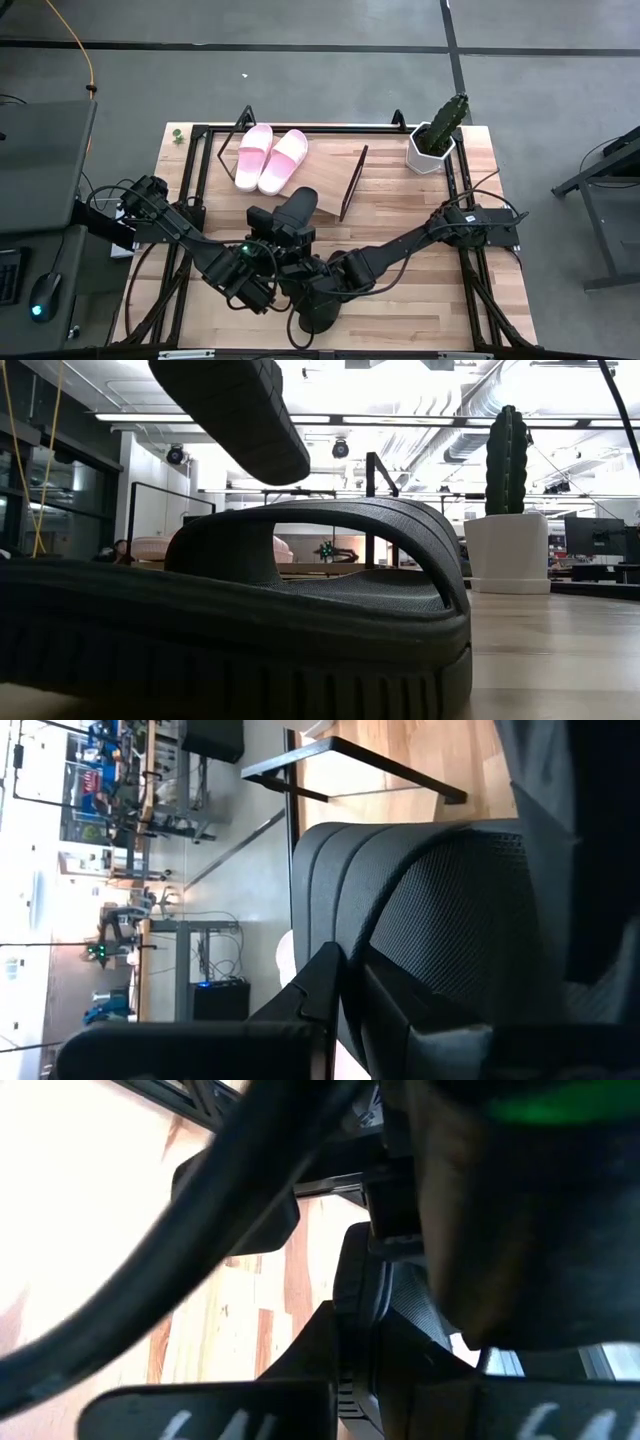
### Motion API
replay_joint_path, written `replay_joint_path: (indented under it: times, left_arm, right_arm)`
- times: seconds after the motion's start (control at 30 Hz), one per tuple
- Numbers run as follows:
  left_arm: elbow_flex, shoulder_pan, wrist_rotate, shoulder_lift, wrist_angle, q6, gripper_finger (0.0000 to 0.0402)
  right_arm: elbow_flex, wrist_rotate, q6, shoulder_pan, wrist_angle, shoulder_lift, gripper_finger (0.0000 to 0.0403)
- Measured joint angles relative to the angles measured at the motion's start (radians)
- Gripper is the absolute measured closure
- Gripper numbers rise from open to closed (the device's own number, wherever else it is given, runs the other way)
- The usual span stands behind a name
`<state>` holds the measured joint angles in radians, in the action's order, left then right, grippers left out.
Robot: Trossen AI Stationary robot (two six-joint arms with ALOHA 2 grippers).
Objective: Pick and place slides into the shelf
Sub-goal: Put the left black slide on the shelf
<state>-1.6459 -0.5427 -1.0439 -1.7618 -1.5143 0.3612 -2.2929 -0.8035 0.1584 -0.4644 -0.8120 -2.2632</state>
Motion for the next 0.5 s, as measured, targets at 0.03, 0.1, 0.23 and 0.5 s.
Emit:
replay_joint_path:
  times: [0.03,0.1,0.23,0.5]
  left_arm:
    - [0.000,0.000,0.002,0.000,-0.002,-0.008,0.0380]
    - [0.000,0.000,0.004,0.000,-0.005,-0.014,0.0380]
    - [0.000,0.000,0.019,0.000,-0.005,-0.018,0.0380]
    - [0.001,0.000,0.023,0.000,-0.025,-0.022,0.0326]
  right_arm:
    - [0.000,0.001,0.000,0.001,0.000,0.000,0.0393]
    - [0.000,0.000,0.000,0.001,-0.001,0.000,0.0395]
    - [0.000,0.016,-0.001,0.008,-0.002,0.000,0.0398]
    - [0.000,0.030,-0.013,0.018,-0.017,0.000,0.0398]
